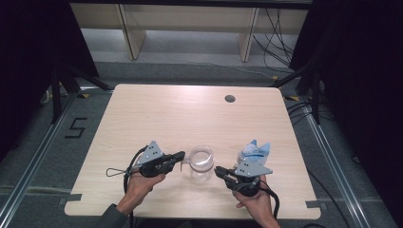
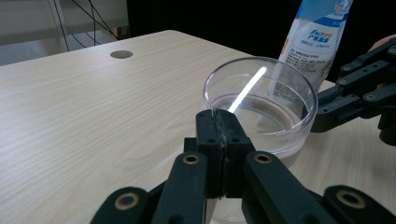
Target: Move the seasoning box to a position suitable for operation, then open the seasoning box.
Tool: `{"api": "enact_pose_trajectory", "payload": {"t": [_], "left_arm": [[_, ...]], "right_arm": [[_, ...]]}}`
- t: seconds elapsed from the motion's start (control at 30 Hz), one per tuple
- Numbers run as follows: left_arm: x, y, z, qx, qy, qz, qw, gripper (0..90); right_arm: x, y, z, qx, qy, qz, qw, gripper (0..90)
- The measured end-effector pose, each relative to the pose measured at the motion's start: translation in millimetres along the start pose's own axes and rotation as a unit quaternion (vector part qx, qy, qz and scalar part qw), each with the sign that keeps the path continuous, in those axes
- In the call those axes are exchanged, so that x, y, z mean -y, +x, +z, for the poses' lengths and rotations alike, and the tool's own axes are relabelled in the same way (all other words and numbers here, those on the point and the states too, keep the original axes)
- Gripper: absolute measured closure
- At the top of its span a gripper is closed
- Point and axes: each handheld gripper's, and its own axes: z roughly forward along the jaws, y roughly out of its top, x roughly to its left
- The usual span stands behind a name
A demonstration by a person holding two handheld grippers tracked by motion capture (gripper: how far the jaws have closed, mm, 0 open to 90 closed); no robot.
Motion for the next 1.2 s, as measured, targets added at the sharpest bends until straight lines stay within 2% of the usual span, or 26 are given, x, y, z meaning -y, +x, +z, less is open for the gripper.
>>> {"api": "enact_pose_trajectory", "payload": {"t": [0.07,0.1,0.13,0.17,0.27,0.3,0.33,0.4,0.47,0.57,0.6,0.63,0.67,0.7,0.73,0.8,0.83,0.9,0.97,1.0,1.03,1.07,1.1,1.17,1.2], "left_arm": [[0.0,-0.1,-0.1,-0.001,0.001,0.001,1.0000,88.4],[0.1,-0.3,-0.1,-0.001,0.001,0.001,1.0000,88.4],[0.2,-0.4,0.0,-0.001,0.001,0.002,1.0000,88.4],[0.2,-0.4,0.0,-0.001,0.001,0.002,1.0000,88.4],[0.3,-0.2,-0.1,-0.001,0.001,0.002,1.0000,88.4],[0.4,-0.5,0.0,-0.001,0.000,0.001,1.0000,88.4],[0.6,-0.9,-0.1,-0.001,0.000,0.000,1.0000,88.4],[0.8,-0.9,-0.3,-0.001,0.000,0.001,1.0000,88.3],[1.0,-1.2,-0.4,-0.001,0.000,0.000,1.0000,88.3],[1.6,-0.7,-1.0,0.003,-0.004,-0.004,1.0000,86.4],[1.2,-0.7,-2.4,-0.003,0.002,-0.003,1.0000,84.8],[1.6,-0.1,-2.7,-0.006,0.000,-0.008,1.0000,79.0],[2.0,0.8,-3.2,-0.006,-0.002,-0.010,0.9999,79.0],[2.0,1.5,-4.5,-0.010,0.001,-0.009,0.9999,77.9],[2.3,2.0,-5.0,-0.011,-0.001,-0.015,0.9998,76.4],[2.6,3.5,-7.1,-0.013,-0.004,-0.022,0.9997,70.3],[2.8,3.6,-8.4,-0.013,-0.006,-0.022,0.9997,69.2],[3.1,2.1,-11.0,-0.011,-0.010,-0.024,0.9996,63.9],[3.2,-1.0,-14.9,-0.015,-0.009,-0.034,0.9993,56.9],[3.3,-1.8,-16.4,-0.015,-0.009,-0.031,0.9994,53.9],[3.5,-2.9,-18.1,-0.019,-0.002,-0.030,0.9994,49.1],[4.7,-5.2,-18.9,-0.022,0.003,-0.040,0.9989,43.2],[6.2,-6.4,-20.1,-0.021,0.005,-0.037,0.9991,39.4],[9.9,-10.6,-23.4,-0.027,0.018,-0.037,0.9988,36.1],[12.2,-11.6,-23.9,-0.025,0.025,-0.034,0.9988,32.8]], "right_arm": [[-1.2,1.4,0.0,0.001,0.006,0.010,0.9999,83.6],[-1.5,1.3,2.2,-0.003,-0.002,0.012,0.9999,83.6],[-2.0,-0.3,3.0,-0.002,-0.005,0.001,1.0000,83.6],[-2.8,-0.3,2.4,0.009,-0.005,-0.003,0.9999,83.7],[-6.2,0.5,2.4,0.001,-0.002,0.006,1.0000,84.0],[-7.2,3.2,2.3,0.005,-0.001,0.017,0.9998,84.2],[-9.1,0.2,3.7,-0.003,-0.005,0.003,1.0000,84.2],[-11.5,0.1,5.5,0.007,-0.014,0.000,0.9999,84.3],[-14.3,0.4,7.3,-0.004,-0.004,0.001,1.0000,84.5],[-17.2,1.2,8.1,0.000,-0.004,0.000,1.0000,84.7],[-18.0,0.9,9.8,0.005,-0.020,-0.007,0.9998,84.9],[-20.2,-0.4,8.9,-0.001,-0.014,-0.013,0.9998,84.9],[-20.2,-0.4,8.9,-0.001,-0.014,-0.013,0.9998,84.9],[-20.4,0.0,8.9,0.004,-0.016,-0.007,0.9998,85.0],[-20.8,1.2,8.2,0.003,-0.007,0.003,1.0000,85.1],[-20.5,1.8,9.7,0.006,-0.012,0.010,0.9999,85.2],[-20.8,-0.4,10.4,0.010,-0.017,-0.003,0.9998,85.2],[-21.9,-0.3,10.1,-0.002,-0.007,0.003,1.0000,85.3],[-22.8,-1.2,10.8,-0.004,-0.006,0.000,1.0000,85.3],[-22.9,-2.0,11.8,0.002,-0.014,-0.006,0.9999,85.3],[-23.1,-1.6,12.7,-0.001,-0.015,0.000,0.9999,85.3],[-23.7,-1.6,12.9,-0.008,-0.008,0.005,0.9999,85.3],[-24.1,-1.3,13.4,-0.006,-0.010,0.005,0.9999,85.3],[-25.6,-0.5,13.5,0.001,-0.012,0.000,0.9999,85.3],[-26.3,0.5,12.0,0.002,-0.006,0.010,0.9999,85.4]]}}
